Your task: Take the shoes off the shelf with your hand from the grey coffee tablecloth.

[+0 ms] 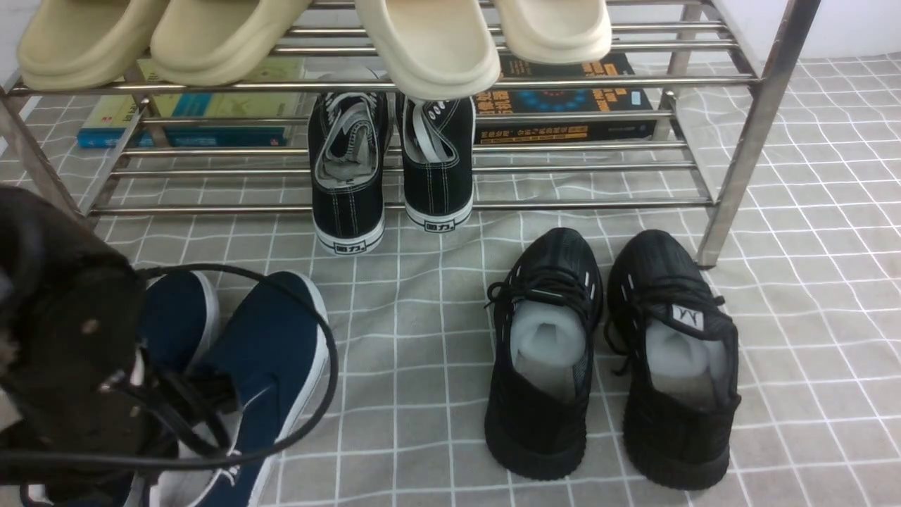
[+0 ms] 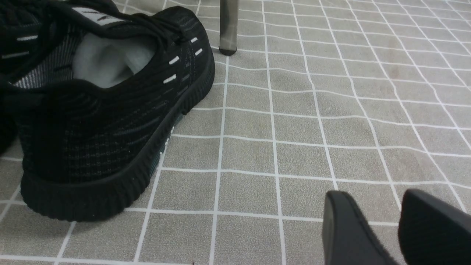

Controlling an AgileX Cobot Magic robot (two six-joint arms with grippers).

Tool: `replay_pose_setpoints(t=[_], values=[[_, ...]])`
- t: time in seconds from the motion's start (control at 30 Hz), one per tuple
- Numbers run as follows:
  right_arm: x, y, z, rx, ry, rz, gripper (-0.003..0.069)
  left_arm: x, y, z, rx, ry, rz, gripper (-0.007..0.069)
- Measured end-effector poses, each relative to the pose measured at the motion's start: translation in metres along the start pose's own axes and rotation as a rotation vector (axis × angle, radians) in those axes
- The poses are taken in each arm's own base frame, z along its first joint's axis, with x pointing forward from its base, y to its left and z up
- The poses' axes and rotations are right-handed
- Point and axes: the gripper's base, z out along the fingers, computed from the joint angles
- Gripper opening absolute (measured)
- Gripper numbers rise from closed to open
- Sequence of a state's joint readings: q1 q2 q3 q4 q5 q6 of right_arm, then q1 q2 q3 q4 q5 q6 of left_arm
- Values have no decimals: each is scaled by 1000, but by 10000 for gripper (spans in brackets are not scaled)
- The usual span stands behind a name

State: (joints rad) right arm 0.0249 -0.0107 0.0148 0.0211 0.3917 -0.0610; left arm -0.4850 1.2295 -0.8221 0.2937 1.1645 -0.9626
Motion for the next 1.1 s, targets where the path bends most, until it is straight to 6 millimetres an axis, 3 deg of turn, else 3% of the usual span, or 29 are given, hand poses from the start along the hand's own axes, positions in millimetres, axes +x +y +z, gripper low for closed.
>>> replay_pose_setpoints(t=[0.23,0.33,0.5,0.67,0.93,1.1], values=[[0,0,0,0,0,0,239,21,31,-44,176,-82,173,165],[0,0,0,0,0,0,239,43,47,-61,410,-219,288,44],[0,0,0,0,0,0,239,65,58,-61,647,-427,318,1],[0,0,0,0,0,0,239,78,70,-54,703,-518,306,1],[0,0,0,0,0,0,239,76,71,-54,719,-609,305,1],[0,0,0,0,0,0,239,73,64,-37,768,-747,292,6]])
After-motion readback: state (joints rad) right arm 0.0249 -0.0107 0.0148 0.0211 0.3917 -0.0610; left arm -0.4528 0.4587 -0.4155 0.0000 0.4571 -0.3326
